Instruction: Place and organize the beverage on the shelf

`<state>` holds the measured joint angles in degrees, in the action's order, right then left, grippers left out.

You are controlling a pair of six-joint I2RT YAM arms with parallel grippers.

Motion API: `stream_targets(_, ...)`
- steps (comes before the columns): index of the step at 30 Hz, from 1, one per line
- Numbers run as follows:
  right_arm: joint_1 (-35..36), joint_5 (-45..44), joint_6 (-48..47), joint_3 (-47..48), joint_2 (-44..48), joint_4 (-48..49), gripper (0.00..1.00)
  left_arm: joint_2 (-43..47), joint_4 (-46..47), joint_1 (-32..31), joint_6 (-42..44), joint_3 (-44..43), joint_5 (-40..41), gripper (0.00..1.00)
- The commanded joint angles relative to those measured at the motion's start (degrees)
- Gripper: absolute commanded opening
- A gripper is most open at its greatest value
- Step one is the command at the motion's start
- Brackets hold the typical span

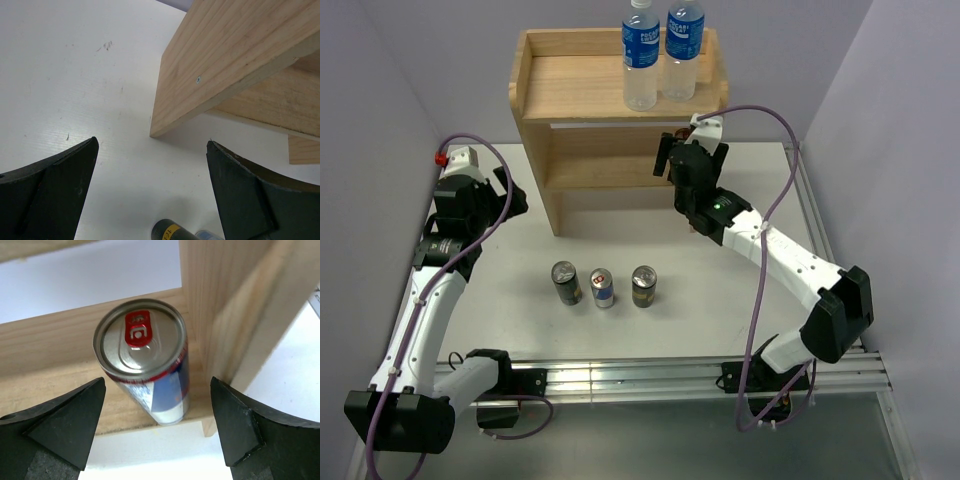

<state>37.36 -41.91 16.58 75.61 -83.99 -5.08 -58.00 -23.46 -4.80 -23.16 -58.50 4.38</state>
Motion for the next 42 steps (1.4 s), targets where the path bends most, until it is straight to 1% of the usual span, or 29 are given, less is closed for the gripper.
stream_targets(1, -0.10, -3.26, 0.91, -0.82, 4.18, -1.77, 0.93, 0.52, 0.35, 0.14, 1.27, -1.53, 0.71, 0.96)
stream_targets(13, 1.75, -3.01, 4.25, -4.95, 12.61, -6.78, 0.93, 0.69, 0.00, 0.32, 1.27, -1.70, 1.59, 0.96)
stream_targets(19, 5.26, -2.91, 6.88, -8.46, 17.45, -9.77, 0.93, 0.87, 0.00, 0.58, 1.36, -1.70, 1.59, 0.96)
stream_targets(23, 10.61, -3.88, 10.66, -13.10, 22.62, -13.54, 0.93, 0.78, -0.09, 0.67, 1.36, -1.62, 1.16, 0.97)
stream_targets(24, 13.23, -3.62, 11.89, -14.25, 23.68, -14.25, 0.93, 0.78, -0.09, 0.58, 1.45, -1.70, 0.89, 0.96)
stream_targets(25, 14.48, -3.09, 14.33, -15.40, 24.82, -14.86, 0.93, 0.61, -0.09, 0.58, 1.45, -1.62, 0.37, 0.97)
stream_targets(28, 18.96, -1.95, 19.26, -20.05, 29.57, -17.41, 0.92, -1.32, -1.32, 0.14, 0.57, -2.14, -3.85, 0.97)
stream_targets(30, 21.42, -1.60, 21.90, -23.83, 33.00, -19.26, 0.92, -2.38, -3.16, -0.91, -0.75, -2.67, -5.35, 0.96)
stream_targets(32, 24.33, -0.19, 25.33, -27.43, 35.45, -20.14, 0.92, -2.04, -4.13, -3.18, -1.80, -2.50, -4.65, 0.96)
stream_targets(34, 26.17, -0.10, 28.75, -29.29, 36.43, -21.02, 0.92, -0.63, -3.52, -4.60, -1.98, -1.10, -2.29, 0.97)
stream_targets(37, 29.86, -0.45, 32.27, -32.71, 36.44, -21.73, 0.92, -0.62, -3.52, -5.49, -1.37, -0.74, -1.40, 0.97)
stream_targets(42, 34.87, -0.19, 37.11, -37.11, 31.35, -18.39, 0.92, -1.86, -3.87, -5.49, -0.49, -0.74, -0.34, 0.97)
